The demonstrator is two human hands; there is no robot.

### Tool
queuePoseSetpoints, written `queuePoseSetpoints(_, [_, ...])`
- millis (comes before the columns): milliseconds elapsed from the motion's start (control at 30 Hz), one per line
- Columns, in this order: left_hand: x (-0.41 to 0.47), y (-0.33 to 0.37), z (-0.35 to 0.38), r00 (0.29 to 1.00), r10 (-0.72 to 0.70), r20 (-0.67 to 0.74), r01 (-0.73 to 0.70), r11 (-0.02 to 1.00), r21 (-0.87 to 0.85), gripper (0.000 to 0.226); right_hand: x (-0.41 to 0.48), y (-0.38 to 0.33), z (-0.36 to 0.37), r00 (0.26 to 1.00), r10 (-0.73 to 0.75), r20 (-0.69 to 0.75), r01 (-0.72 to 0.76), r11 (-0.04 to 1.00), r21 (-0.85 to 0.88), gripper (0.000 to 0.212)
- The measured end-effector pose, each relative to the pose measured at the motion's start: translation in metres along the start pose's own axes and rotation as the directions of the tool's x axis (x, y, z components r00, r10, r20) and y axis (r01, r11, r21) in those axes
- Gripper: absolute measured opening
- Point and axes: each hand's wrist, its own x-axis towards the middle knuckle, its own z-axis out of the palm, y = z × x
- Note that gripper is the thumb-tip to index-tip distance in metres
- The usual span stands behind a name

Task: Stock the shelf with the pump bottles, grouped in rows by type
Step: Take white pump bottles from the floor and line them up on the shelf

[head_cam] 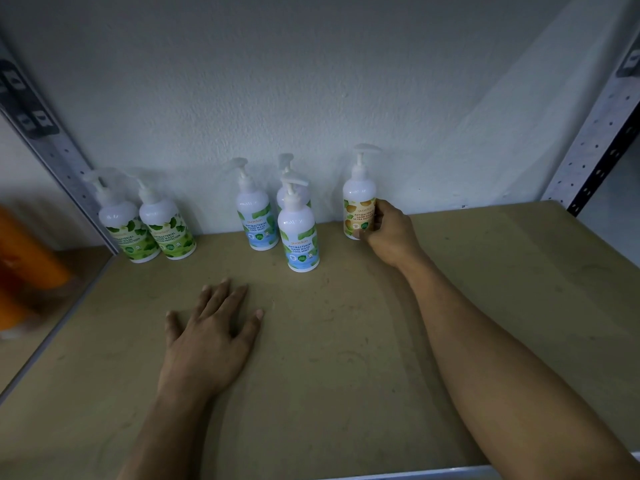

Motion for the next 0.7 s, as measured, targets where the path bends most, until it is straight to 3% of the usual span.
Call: queuePoseSetpoints(700, [0.0024,-0.0032,0.0040,1.000,0.013,-0.014,-0.013,1.000,0.013,0.068,-0.0059,-0.0033,0.0007,1.000,-0.017,-0.018,0.017,1.000,-0.005,0.046])
